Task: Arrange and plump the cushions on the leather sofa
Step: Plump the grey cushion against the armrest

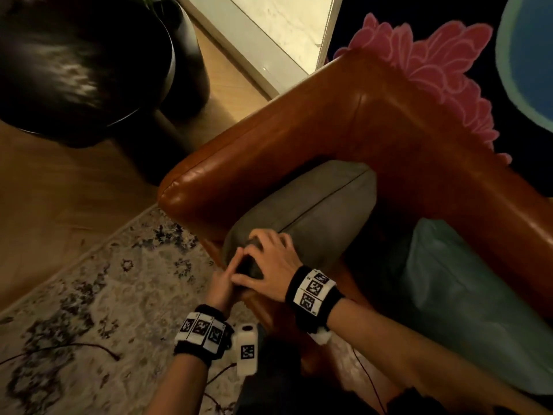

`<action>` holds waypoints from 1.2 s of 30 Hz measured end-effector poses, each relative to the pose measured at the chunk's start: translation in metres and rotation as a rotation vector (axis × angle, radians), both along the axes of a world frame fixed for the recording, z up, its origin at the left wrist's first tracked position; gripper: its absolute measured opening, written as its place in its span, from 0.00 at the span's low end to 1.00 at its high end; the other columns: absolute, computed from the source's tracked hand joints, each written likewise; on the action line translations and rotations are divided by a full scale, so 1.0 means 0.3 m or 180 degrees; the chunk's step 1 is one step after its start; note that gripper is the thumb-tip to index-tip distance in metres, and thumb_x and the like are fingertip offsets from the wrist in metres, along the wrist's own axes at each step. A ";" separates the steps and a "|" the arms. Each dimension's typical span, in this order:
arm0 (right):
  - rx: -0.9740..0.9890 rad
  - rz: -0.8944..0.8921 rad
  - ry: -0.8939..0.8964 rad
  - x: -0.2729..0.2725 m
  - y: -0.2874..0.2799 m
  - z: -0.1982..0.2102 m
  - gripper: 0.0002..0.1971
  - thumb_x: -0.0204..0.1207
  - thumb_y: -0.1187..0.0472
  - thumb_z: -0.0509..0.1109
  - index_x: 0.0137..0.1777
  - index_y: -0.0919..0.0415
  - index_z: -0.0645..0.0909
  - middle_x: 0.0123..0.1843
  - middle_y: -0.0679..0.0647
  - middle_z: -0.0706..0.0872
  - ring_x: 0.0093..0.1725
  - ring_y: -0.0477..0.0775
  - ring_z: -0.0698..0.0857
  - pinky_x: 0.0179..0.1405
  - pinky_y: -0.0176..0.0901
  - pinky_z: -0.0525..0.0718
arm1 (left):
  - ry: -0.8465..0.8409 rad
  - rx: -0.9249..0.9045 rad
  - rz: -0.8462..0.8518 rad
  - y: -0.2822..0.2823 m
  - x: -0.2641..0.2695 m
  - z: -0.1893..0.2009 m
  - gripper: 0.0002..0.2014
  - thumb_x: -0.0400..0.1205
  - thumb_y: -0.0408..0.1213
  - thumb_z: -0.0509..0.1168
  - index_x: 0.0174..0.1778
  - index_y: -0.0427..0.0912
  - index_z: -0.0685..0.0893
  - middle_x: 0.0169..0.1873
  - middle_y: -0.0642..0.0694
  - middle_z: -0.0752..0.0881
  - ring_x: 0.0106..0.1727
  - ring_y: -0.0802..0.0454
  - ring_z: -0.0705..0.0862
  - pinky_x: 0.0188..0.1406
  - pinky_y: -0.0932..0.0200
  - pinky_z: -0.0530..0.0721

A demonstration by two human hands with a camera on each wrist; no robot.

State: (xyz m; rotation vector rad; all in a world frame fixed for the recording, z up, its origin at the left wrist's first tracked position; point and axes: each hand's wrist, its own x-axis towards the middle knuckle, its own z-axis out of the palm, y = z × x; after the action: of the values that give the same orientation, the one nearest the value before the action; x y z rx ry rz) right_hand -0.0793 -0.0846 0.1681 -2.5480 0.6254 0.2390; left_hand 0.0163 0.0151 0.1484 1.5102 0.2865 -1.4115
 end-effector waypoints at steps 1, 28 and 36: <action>-0.0085 -0.0061 0.0242 -0.020 -0.028 -0.047 0.32 0.75 0.29 0.52 0.73 0.45 0.70 0.81 0.56 0.63 0.81 0.61 0.59 0.76 0.65 0.57 | -0.0156 0.0238 0.0145 0.009 0.012 -0.031 0.21 0.80 0.42 0.69 0.64 0.31 0.82 0.57 0.34 0.87 0.53 0.40 0.88 0.37 0.47 0.91; 0.0917 -0.1243 -0.1893 -0.071 -0.257 0.385 0.15 0.70 0.51 0.79 0.36 0.53 0.74 0.19 0.45 0.66 0.20 0.43 0.65 0.23 0.36 0.66 | -0.0545 0.0016 -0.0770 -0.087 -0.019 0.159 0.30 0.83 0.64 0.48 0.61 0.47 0.87 0.54 0.45 0.90 0.47 0.57 0.90 0.46 0.60 0.85; 0.0233 -0.0416 -0.0385 0.013 -0.105 0.029 0.29 0.75 0.31 0.49 0.48 0.45 0.88 0.76 0.47 0.73 0.79 0.54 0.63 0.72 0.60 0.58 | -0.0120 -0.0075 0.0302 -0.128 -0.025 0.096 0.11 0.85 0.41 0.61 0.48 0.41 0.88 0.46 0.36 0.88 0.46 0.43 0.87 0.32 0.52 0.87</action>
State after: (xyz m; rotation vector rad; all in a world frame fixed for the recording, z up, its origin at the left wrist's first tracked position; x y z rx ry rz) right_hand -0.0755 -0.1162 0.1769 -2.4196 0.7192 0.0608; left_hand 0.0088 -0.0234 0.1772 1.4832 0.3136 -1.3061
